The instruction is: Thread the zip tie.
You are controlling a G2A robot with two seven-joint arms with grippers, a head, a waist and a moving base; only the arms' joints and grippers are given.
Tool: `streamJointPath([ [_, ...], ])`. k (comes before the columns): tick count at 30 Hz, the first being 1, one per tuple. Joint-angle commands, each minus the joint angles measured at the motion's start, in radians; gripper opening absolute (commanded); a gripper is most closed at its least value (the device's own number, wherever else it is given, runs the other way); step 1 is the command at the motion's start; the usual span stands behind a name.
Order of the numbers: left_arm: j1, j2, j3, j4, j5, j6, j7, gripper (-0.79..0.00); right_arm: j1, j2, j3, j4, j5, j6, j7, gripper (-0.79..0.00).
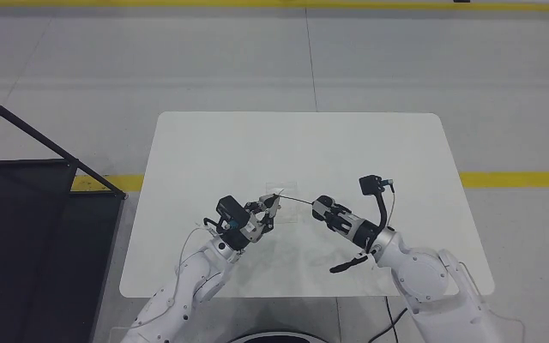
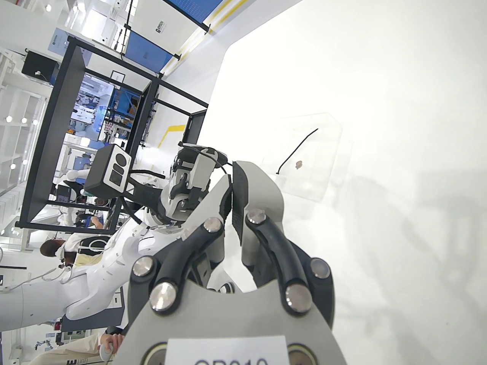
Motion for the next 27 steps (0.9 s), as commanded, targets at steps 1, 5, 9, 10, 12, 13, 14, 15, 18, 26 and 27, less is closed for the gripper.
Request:
streamJointPath([
  [1,0.001,-0.001,-0.001,0.000,0.002,-0.002,0.001,-0.785,0.000,0.000,0.000,0.000,0.000,0.000,0.000,-0.785],
  [5,0.001,-0.001,-0.002,0.000,0.026,0.008,-0.004,-0.785,0.000,-0.001,0.000,0.001,0.004,0.000,-0.002,-0.785],
  [9,0.003,-0.004,0.005,-0.002,0.040,0.024,-0.004,-0.785,-0.001,-0.002,0.002,0.001,0.009,-0.002,-0.004,-0.785],
  [10,0.003,-0.005,0.005,-0.001,0.038,0.024,-0.003,-0.785,-0.002,-0.002,0.004,0.001,0.010,-0.004,-0.004,-0.785],
  [12,0.002,-0.006,0.005,0.000,0.038,0.022,-0.002,-0.785,-0.004,-0.002,0.006,0.001,0.011,-0.008,-0.003,-0.785],
  [13,0.002,-0.007,0.004,0.001,0.037,0.022,-0.001,-0.785,-0.006,-0.002,0.008,0.000,0.011,-0.010,-0.003,-0.785],
  [14,0.002,-0.007,0.004,0.001,0.036,0.023,-0.001,-0.785,-0.008,-0.002,0.009,-0.001,0.012,-0.012,-0.003,-0.785],
  [15,0.003,-0.008,0.004,0.001,0.035,0.024,0.000,-0.785,-0.009,-0.002,0.010,-0.002,0.012,-0.014,-0.003,-0.785],
  [18,0.004,-0.009,0.001,0.000,0.028,0.028,0.002,-0.785,-0.014,-0.001,0.013,-0.005,0.011,-0.019,-0.005,-0.785],
  [26,0.004,-0.013,-0.002,0.002,0.027,0.024,-0.001,-0.785,-0.020,-0.002,0.018,-0.007,0.012,-0.025,-0.005,-0.785],
  [27,0.004,-0.013,-0.002,0.002,0.030,0.021,-0.001,-0.785,-0.020,-0.002,0.018,-0.007,0.014,-0.025,-0.004,-0.785],
])
